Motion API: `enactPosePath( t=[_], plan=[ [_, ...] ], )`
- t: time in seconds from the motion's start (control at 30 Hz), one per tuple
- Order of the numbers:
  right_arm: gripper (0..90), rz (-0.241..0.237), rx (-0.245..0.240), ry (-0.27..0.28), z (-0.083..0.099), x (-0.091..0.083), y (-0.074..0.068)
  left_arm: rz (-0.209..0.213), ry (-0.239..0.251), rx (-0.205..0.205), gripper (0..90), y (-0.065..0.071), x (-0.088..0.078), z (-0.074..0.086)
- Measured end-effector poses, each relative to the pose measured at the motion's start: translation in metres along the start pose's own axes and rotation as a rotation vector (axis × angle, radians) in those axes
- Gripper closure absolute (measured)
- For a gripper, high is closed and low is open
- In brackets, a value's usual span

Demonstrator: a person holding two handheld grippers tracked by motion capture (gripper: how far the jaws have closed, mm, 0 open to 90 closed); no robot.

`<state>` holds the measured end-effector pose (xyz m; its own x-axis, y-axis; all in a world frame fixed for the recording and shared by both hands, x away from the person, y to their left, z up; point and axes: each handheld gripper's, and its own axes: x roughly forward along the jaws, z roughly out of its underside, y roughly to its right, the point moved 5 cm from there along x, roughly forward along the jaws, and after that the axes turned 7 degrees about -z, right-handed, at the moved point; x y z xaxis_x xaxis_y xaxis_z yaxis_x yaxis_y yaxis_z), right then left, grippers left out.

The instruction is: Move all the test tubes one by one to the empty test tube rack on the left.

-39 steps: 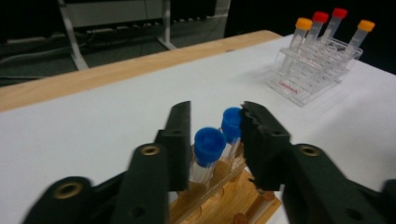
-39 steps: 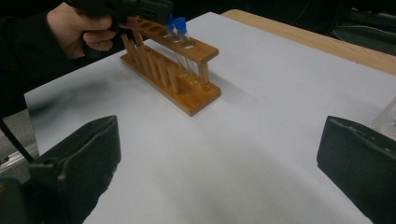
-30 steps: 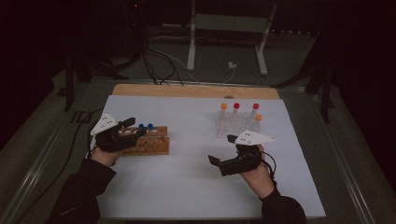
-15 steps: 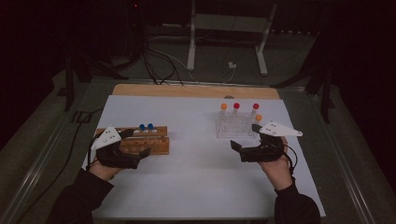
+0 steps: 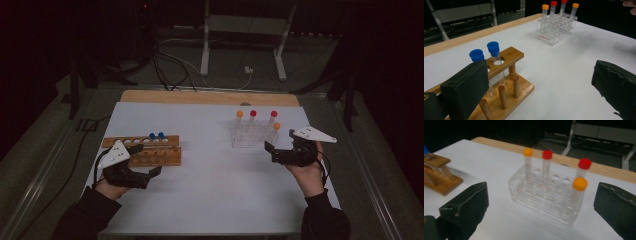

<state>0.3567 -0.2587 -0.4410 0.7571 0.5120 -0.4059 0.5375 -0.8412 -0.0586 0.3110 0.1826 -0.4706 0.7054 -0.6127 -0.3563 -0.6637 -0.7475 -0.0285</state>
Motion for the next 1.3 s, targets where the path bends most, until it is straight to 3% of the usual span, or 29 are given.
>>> enactPosePath(
  t=[0.3,0.53,0.73,0.97,1.3],
  plan=[
    [0.0,0.066,0.042,-0.044,0.016,0.011,0.026,0.023,0.000,0.004,2.1,0.005,0.001,0.001],
    [2.9,0.094,0.066,-0.069,0.025,0.020,0.037,0.013,0.001,0.002,2.1,0.004,0.001,0.002],
    [22.0,0.125,0.073,-0.061,0.028,0.026,0.046,0.018,-0.001,0.001,2.1,0.005,0.002,0.002],
    [40.7,0.111,0.079,-0.075,0.029,0.036,0.051,0.011,0.003,0.002,2.1,0.004,0.001,0.002],
    [58.2,0.134,0.092,-0.120,0.031,0.053,0.054,0.015,0.008,0.000,2.1,0.004,0.000,0.001]
  ],
)
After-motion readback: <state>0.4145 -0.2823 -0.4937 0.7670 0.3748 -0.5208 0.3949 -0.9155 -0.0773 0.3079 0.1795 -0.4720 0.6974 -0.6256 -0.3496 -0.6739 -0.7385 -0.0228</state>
